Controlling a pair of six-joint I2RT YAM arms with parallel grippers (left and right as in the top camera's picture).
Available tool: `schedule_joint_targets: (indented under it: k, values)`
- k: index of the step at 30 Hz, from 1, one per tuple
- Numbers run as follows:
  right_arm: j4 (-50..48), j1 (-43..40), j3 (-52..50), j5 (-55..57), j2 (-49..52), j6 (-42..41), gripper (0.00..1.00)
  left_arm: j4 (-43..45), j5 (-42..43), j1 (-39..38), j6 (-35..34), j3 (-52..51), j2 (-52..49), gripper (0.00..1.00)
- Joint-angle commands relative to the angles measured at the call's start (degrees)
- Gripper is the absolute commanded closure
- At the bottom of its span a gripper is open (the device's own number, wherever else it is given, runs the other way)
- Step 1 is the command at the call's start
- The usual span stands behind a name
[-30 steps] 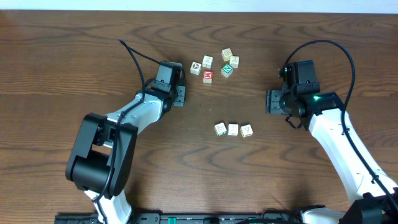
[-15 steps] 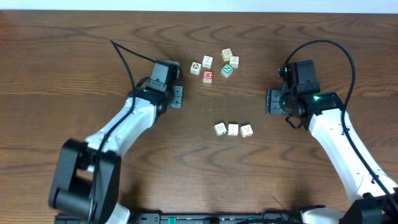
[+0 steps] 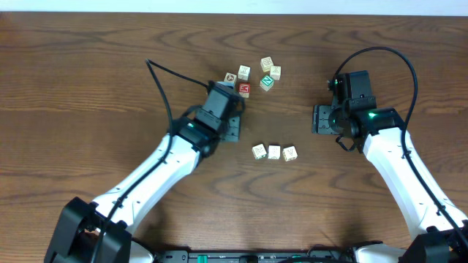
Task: Lift 4 blocks
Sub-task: 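Carry the X block right and set it at the row's left end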
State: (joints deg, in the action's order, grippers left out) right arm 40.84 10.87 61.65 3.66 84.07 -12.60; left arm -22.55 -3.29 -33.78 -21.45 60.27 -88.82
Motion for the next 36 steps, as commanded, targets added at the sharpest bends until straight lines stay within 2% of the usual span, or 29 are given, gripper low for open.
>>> schedule_joint_targets:
  k: [1, 7, 12, 21, 36]
  values:
    - [-0.13, -0.72, -0.33, 0.76, 0.48, -0.42, 0.3, -0.83, -4.31, -3.45, -7.5, -0.42, 0.39, 0.78]
    - [0.24, -0.72, -0.33, 0.74, 0.48, -0.42, 0.31, -2.32, -6.93, -8.26, -13.88, -1.16, -0.63, 0.78]
    - [0.68, -0.72, -0.33, 0.74, 0.48, -0.44, 0.31, -2.93, -6.88, -9.07, -18.34, -1.2, -4.09, 0.78]
    - [0.72, -0.72, -0.33, 0.76, 0.48, -0.44, 0.31, -3.13, -6.4, -9.64, -20.22, -1.2, -9.6, 0.78]
    - [1.11, -0.72, -0.33, 0.74, 0.48, -0.44, 0.31, -3.08, -6.4, -11.85, -24.94, -1.36, -12.02, 0.78]
